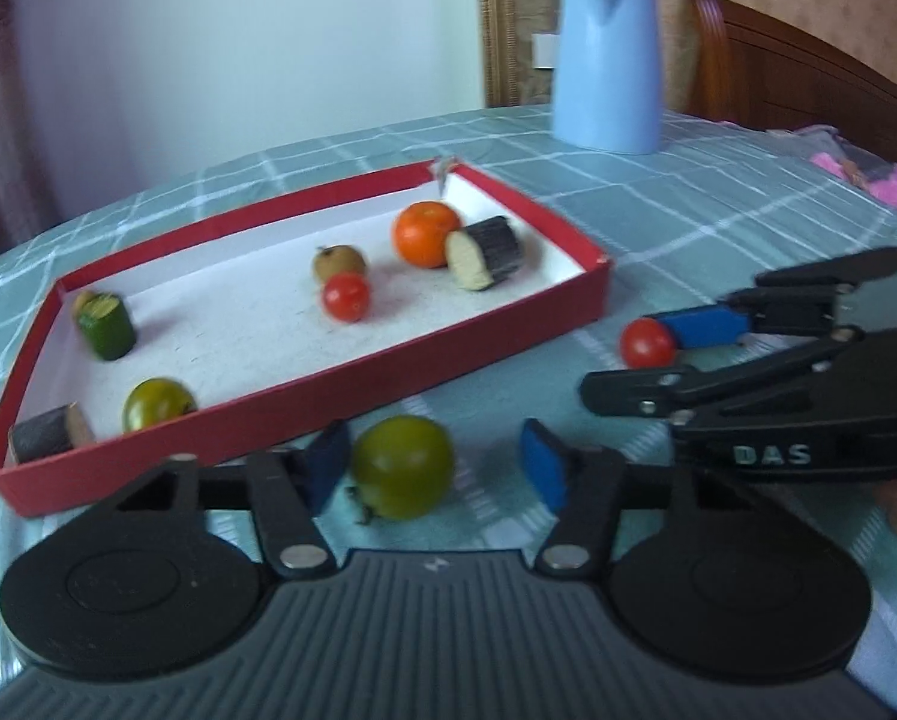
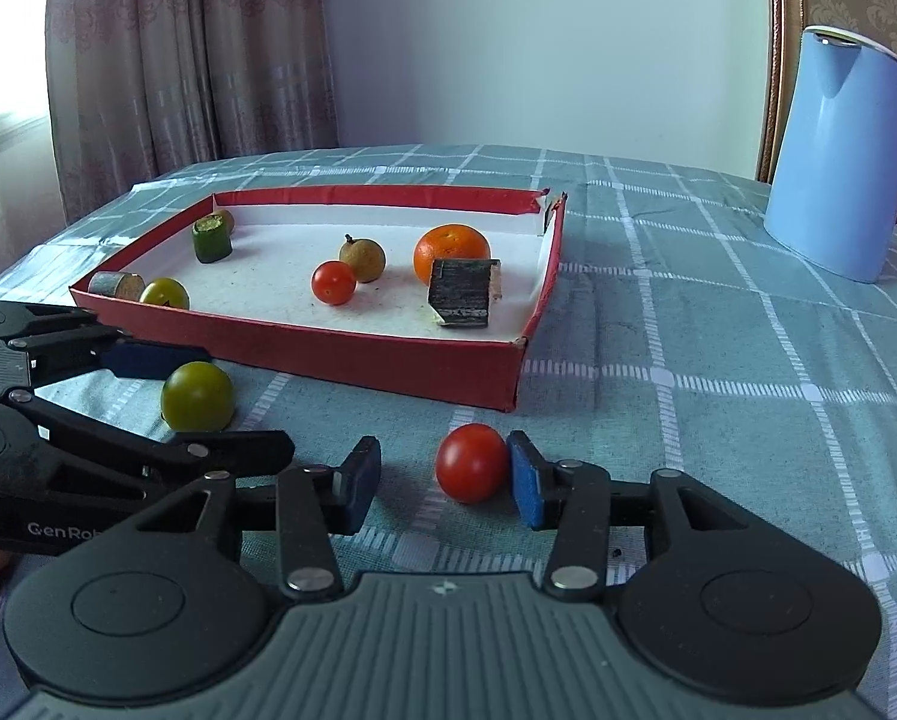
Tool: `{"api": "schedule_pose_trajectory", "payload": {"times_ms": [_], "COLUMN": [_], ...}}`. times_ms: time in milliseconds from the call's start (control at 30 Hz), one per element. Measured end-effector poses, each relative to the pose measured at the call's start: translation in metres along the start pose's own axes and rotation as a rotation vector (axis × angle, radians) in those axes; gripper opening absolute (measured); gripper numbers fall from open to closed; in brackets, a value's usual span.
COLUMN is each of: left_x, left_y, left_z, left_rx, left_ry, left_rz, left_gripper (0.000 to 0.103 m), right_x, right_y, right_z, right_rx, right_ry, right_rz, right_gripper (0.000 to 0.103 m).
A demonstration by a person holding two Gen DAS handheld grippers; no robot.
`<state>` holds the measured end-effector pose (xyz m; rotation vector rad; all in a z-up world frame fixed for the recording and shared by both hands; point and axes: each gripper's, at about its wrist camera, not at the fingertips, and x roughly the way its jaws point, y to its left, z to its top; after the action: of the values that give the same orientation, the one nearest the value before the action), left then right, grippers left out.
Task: Organize fruits
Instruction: 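Close the right gripper on the red cherry tomato while the left grasps the green tomato, then carry both tomatoes into the tray and open both grippers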
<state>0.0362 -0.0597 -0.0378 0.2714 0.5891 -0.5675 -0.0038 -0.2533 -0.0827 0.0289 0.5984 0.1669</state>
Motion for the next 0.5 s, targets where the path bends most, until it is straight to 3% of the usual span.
{"api": "schedule_pose_trajectory", "payload": {"times_ms": [67,267,500], "left_x": [-0.0003,-0.0028,-0.0075], "left_y": [-0.0006,0.002,0.0036], "left_z": [-0.0008,-0.0017,-0.0035], "left_rx": [0.002,-0.011,-0.024], "left_ry": [-0.002,-0.013,-0.02], "left_rz": [0.0,0.027,0.027], "left_gripper": [0.056,0.033,0.032], "right_x": [-0.0001,0.0,-0.0011], "right_y": [0.0007,0.0015,0.0], "right_z": [-0.0001,-0.0001,-0.0004], "right_rx": [-0.003,-0.008,0.0], "right_ry": [0.0,-0.001,-0.007], "right_rz": [-0.002,0.002,-0.014], "right_gripper": [0.045,0.047,0.038]}}
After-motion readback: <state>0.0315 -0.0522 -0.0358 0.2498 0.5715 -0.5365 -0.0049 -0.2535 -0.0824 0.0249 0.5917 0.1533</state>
